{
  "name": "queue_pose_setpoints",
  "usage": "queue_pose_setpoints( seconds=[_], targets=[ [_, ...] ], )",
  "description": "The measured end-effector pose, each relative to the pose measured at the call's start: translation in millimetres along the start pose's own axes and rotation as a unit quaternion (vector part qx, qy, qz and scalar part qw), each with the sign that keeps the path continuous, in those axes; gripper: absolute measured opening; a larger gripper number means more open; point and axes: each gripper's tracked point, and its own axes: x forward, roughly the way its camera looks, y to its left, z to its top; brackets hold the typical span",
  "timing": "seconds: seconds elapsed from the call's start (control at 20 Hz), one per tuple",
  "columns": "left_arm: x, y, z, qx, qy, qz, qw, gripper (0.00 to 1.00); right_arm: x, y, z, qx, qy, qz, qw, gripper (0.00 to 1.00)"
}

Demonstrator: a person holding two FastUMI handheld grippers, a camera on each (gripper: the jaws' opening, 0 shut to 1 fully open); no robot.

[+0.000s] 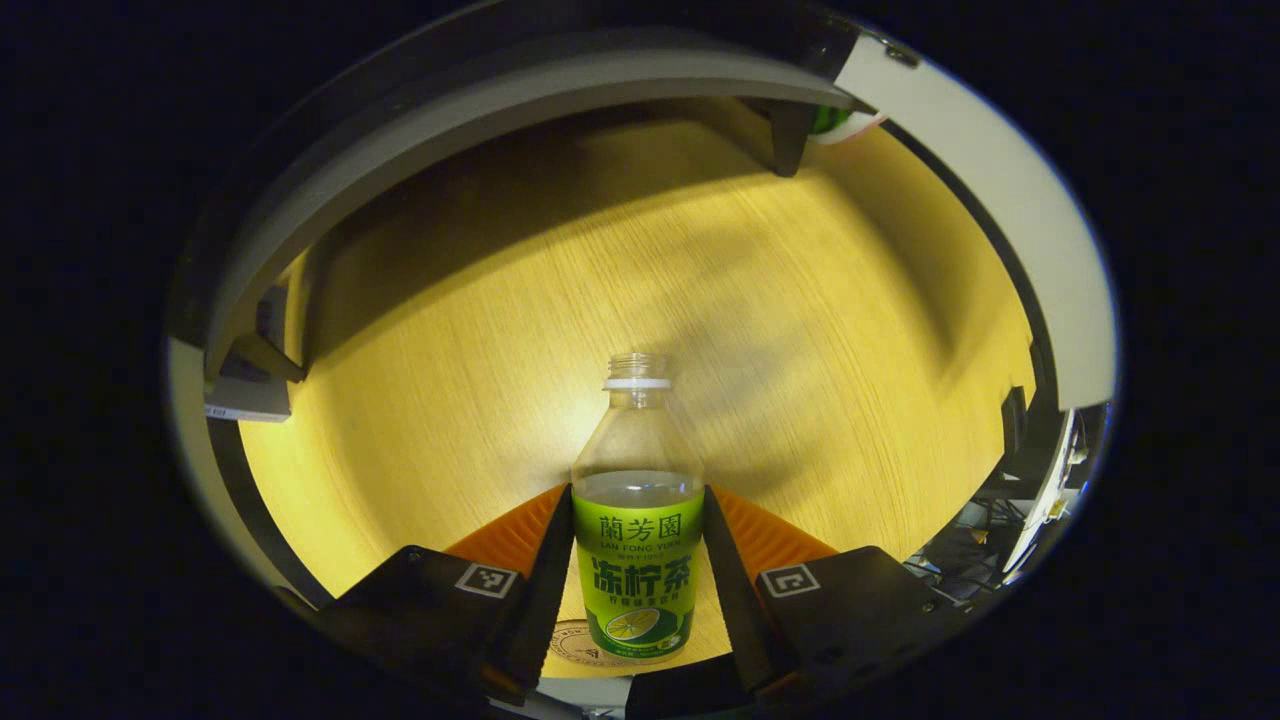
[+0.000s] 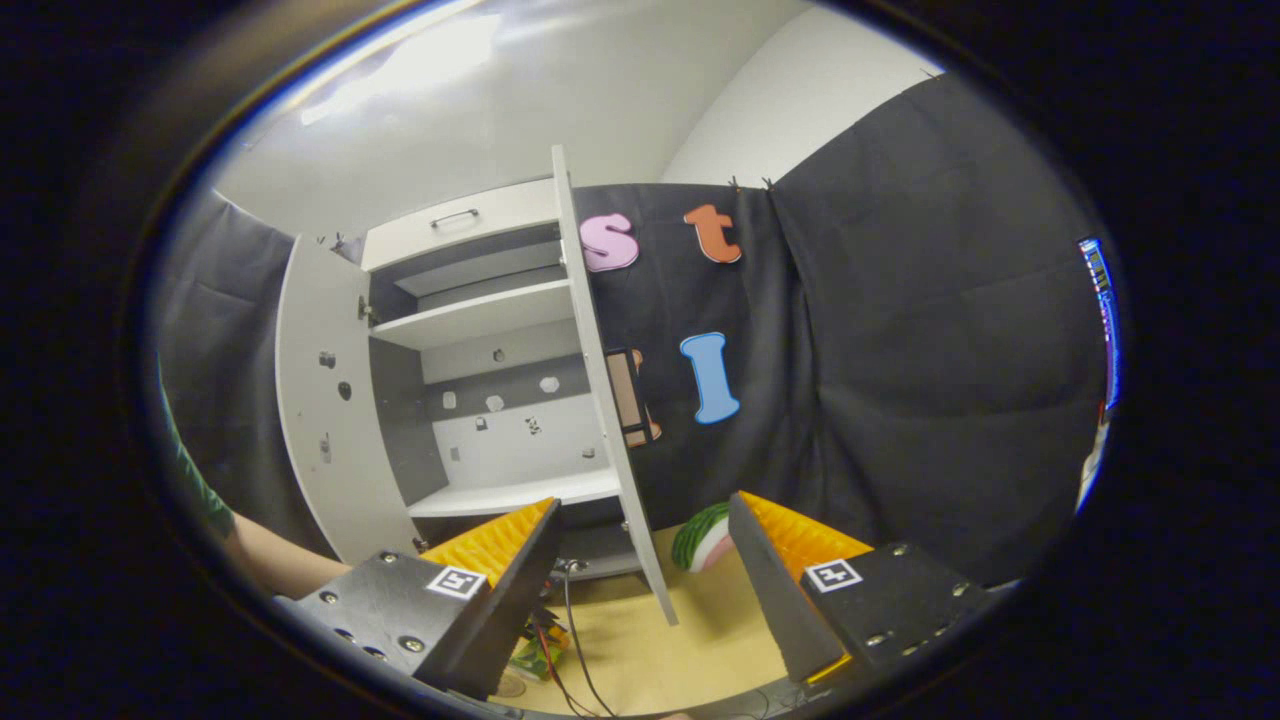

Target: Grasp the bottle in the cabinet with the left hand and place it on the coaster, then close the right door with the right hand and the left door with the left hand.

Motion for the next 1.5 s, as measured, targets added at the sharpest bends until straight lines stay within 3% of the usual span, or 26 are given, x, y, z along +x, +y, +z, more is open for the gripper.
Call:
queue_pose_setpoints(
  seconds=[0.2,0.35,0.5,0.65,0.8,0.85,1.0,1.15,1.5],
  targets=[
    [-14,0,13,-0.036,-0.153,0.013,0.988,0.75,3,16,-16,-0.011,0.021,0.034,0.999,1.0],
    [-26,3,23,-0.067,-0.261,0.042,0.962,0.73,7,29,-28,-0.021,0.035,0.061,0.997,1.0],
    [-35,5,34,-0.094,-0.369,0.073,0.922,0.73,15,43,-39,-0.04,0.048,0.085,0.994,1.0],
    [-46,4,36,-0.105,-0.468,0.093,0.872,0.73,21,58,-53,-0.051,0.065,0.105,0.991,1.0],
    [-58,4,43,-0.087,-0.564,0.108,0.814,0.7,22,77,-73,-0.038,0.085,0.124,0.988,1.0],
    [-60,4,41,-0.079,-0.58,0.107,0.803,0.72,21,83,-82,-0.033,0.091,0.129,0.987,1.0],
    [-57,10,43,-0.056,-0.587,0.127,0.797,0.72,17,88,-110,-0.03,0.116,0.134,0.984,1.0],
    [-58,9,34,-0.05,-0.594,0.123,0.793,0.72,13,90,-134,-0.041,0.14,0.137,0.98,1.0],
    [-32,-6,3,-0.052,-0.574,0.095,0.812,0.75,9,85,-155,-0.044,0.155,0.13,0.978,1.0]
  ],
)
